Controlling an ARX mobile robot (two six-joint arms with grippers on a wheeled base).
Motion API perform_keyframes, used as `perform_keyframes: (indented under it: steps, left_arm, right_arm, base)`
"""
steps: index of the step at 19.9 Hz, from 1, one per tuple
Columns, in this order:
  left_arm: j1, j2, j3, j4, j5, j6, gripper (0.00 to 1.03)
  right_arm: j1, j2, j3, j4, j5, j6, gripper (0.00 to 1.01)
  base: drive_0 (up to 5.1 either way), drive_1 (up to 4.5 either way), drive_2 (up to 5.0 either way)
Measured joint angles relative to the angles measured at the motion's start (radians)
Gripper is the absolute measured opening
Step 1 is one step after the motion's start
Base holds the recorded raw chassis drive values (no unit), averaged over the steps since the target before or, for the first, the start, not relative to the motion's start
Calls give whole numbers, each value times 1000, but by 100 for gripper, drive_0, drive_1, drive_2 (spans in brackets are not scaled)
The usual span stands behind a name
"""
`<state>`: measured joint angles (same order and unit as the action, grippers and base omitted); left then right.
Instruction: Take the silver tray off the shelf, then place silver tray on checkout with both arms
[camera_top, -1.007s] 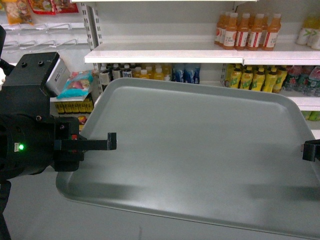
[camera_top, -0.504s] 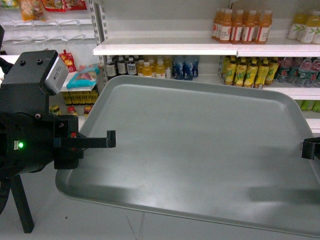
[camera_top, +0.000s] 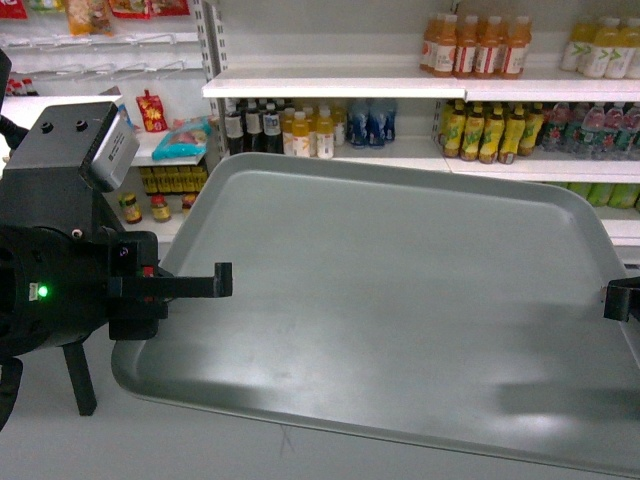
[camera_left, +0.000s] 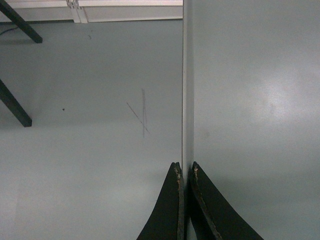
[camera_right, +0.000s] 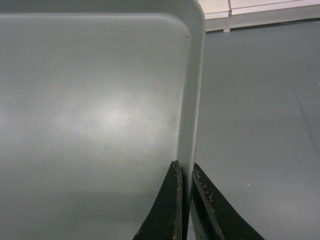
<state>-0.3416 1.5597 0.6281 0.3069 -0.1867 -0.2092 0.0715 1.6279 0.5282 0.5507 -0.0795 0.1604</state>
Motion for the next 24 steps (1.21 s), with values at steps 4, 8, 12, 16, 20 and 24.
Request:
perform_keyframes:
  steps: [4, 8, 12, 16, 20, 24]
  left_arm:
    - [0, 0, 0, -5, 0, 0, 2]
    - [0, -2, -2, -4, 0, 0, 2]
    - [-2, -2, -2, -2, 0, 0, 2]
    - [-2, -2, -2, 0, 0, 0, 2]
    - [-2, -2, -2, 0, 0, 0, 2]
    - [-2, -1, -2, 0, -1, 0, 2]
  right_arm:
    - [0, 0, -1, -3, 0, 0, 3]
    - [0, 0, -3, -2, 0, 0, 3]
    - [0, 0, -3, -1, 0, 0, 3]
    - [-1, 0, -3, 2, 0, 0, 3]
    - [0, 0, -3, -2, 0, 0, 3]
    - [0, 2, -2, 0, 0, 0, 3]
  base:
    - [-4, -111, 103]
    - [-117, 58, 58]
    - [-482, 244, 244]
    - [-480, 265, 265]
    - [-494, 251, 251]
    - [-504, 241, 241]
